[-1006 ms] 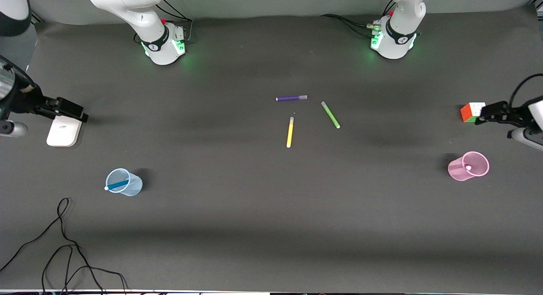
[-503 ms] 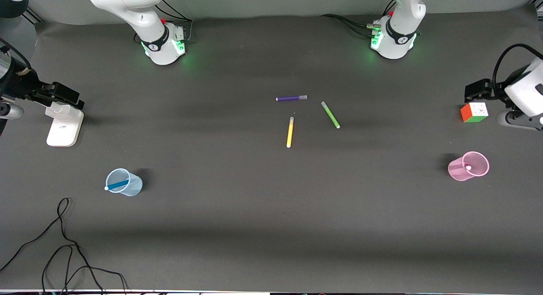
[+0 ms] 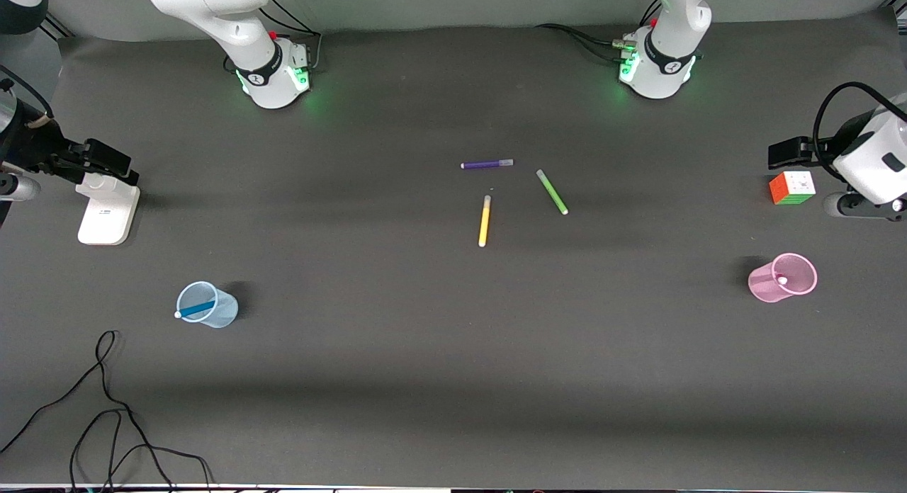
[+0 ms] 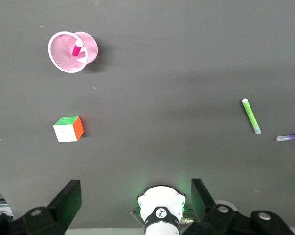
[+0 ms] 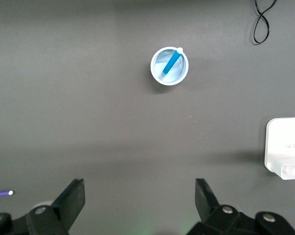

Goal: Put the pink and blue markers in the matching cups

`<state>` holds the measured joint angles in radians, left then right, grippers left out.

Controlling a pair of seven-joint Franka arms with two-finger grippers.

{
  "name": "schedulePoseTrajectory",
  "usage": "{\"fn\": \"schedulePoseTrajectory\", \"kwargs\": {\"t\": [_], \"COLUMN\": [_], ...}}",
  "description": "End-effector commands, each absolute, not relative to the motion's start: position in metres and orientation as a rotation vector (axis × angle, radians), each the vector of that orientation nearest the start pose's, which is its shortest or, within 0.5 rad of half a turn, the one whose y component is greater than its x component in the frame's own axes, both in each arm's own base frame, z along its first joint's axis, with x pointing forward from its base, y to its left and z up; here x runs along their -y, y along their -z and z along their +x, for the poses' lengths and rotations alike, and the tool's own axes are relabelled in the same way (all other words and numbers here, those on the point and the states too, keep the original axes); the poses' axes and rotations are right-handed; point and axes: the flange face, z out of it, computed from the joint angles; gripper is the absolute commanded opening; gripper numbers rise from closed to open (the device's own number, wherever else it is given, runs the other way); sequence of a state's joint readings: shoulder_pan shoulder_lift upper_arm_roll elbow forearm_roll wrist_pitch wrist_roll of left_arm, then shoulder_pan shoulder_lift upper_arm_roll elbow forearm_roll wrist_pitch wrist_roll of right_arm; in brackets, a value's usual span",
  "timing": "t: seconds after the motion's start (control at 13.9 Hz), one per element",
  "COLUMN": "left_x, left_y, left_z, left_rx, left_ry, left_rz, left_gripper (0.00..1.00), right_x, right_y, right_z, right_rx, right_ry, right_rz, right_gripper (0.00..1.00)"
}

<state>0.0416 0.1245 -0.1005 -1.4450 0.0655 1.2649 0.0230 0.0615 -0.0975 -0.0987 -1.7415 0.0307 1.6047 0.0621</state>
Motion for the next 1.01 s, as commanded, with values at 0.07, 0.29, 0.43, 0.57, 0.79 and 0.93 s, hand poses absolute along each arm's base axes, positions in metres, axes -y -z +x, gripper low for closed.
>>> {"fn": "schedulePoseTrajectory", "kwargs": {"t": [0.07,0.29,0.43,0.57,0.79,0.93], "left_x": [0.06,0.044,0.045,0.049,0.05,0.047], "left_y": [-0.601,-0.601,-0.602,-0.604,-0.602,-0.601], "left_z": [0.543,0.527,0.525,0.536,0.545,0.546], "left_rx": [-0.17,-0.154,-0.176,-0.182,-0.18,-0.173], "left_ry": [-0.417,-0.332,-0.28,-0.214,-0.228,-0.233], "left_rz": [-3.001,-3.015,-3.022,-3.05,-3.054,-3.054], "left_gripper": [1.0,1.0,1.0,1.0,1.0,1.0], "right_x": [0.019,0.019,0.017,0.016,0.016,0.016], "right_y": [-0.594,-0.595,-0.595,-0.598,-0.597,-0.597], "right_z": [0.531,0.536,0.537,0.536,0.536,0.537], "right_rx": [-0.107,-0.071,-0.078,-0.08,-0.082,-0.085], "right_ry": [-0.07,-0.064,-0.069,-0.062,-0.065,-0.065], "right_rz": [-3.105,-3.112,-3.112,-3.113,-3.113,-3.113], "right_gripper": [1.0,1.0,1.0,1.0,1.0,1.0]}}
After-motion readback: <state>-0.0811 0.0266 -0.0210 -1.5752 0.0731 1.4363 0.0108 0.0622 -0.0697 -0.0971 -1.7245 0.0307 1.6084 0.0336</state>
